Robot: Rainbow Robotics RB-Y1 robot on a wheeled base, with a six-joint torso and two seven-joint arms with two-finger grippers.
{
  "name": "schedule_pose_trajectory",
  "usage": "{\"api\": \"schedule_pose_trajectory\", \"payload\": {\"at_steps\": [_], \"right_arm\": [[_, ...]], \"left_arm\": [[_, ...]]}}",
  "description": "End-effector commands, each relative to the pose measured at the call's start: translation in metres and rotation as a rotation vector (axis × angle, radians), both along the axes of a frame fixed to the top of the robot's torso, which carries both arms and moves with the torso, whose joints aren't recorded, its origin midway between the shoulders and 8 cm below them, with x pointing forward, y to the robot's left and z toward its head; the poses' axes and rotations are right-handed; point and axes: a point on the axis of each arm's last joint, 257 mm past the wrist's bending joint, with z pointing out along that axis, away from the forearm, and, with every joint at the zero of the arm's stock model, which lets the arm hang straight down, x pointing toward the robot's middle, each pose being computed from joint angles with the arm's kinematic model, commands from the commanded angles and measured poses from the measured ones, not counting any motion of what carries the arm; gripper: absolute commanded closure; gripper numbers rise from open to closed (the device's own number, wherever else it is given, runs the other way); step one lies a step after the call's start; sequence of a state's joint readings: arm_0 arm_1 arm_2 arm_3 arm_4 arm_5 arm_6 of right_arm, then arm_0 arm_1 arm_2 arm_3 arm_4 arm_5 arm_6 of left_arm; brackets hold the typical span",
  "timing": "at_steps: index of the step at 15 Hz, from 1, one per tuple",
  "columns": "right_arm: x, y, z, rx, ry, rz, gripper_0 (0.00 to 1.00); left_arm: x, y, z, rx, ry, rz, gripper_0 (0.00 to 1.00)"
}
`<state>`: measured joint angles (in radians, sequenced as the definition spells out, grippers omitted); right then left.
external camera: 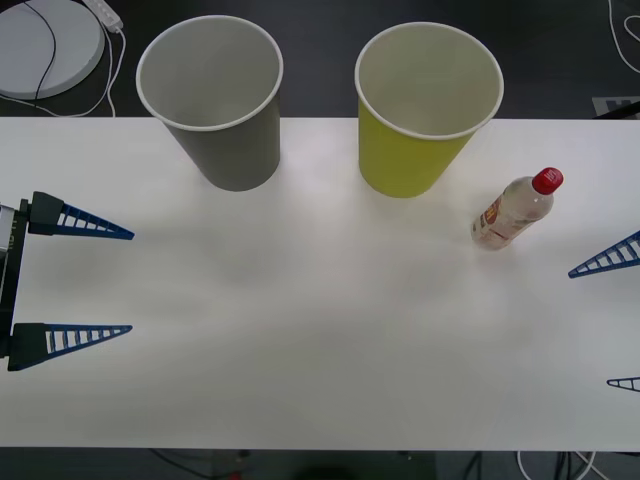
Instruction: Put the can into the green bin and the plastic bottle into the gray bin
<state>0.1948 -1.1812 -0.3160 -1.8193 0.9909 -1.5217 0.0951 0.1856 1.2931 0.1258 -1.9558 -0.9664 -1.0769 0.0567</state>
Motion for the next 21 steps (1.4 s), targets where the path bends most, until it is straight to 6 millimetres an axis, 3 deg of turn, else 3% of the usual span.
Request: {"api": "schedule_pose_trajectory", "payload": {"at_steps": [1, 3, 4, 7, 17, 21], "right_arm": [[0.000, 0.000, 0.000, 0.000, 0.000, 0.000, 0.00], [0.000, 0.000, 0.000, 0.000, 0.000, 0.000, 0.00], [-0.015, 0.007, -0.013, 0.066, 0.068, -0.010, 0.00], [-0.016, 0.006, -0.006, 0.124, 0.081, -0.027, 0.00], [0.023, -0.032, -0.027, 0.244, -0.116, -0.248, 0.00], [0.029, -0.054, -0.050, 0.286, -0.113, -0.348, 0.00]], "left_arm": [[0.000, 0.000, 0.000, 0.000, 0.000, 0.000, 0.00], [0.000, 0.000, 0.000, 0.000, 0.000, 0.000, 0.00], [0.000, 0.000, 0.000, 0.000, 0.000, 0.000, 0.00], [0.000, 0.000, 0.000, 0.000, 0.000, 0.000, 0.00], [0.000, 0.000, 0.000, 0.000, 0.000, 0.000, 0.00], [0.000, 0.000, 0.000, 0.000, 0.000, 0.000, 0.00]]}}
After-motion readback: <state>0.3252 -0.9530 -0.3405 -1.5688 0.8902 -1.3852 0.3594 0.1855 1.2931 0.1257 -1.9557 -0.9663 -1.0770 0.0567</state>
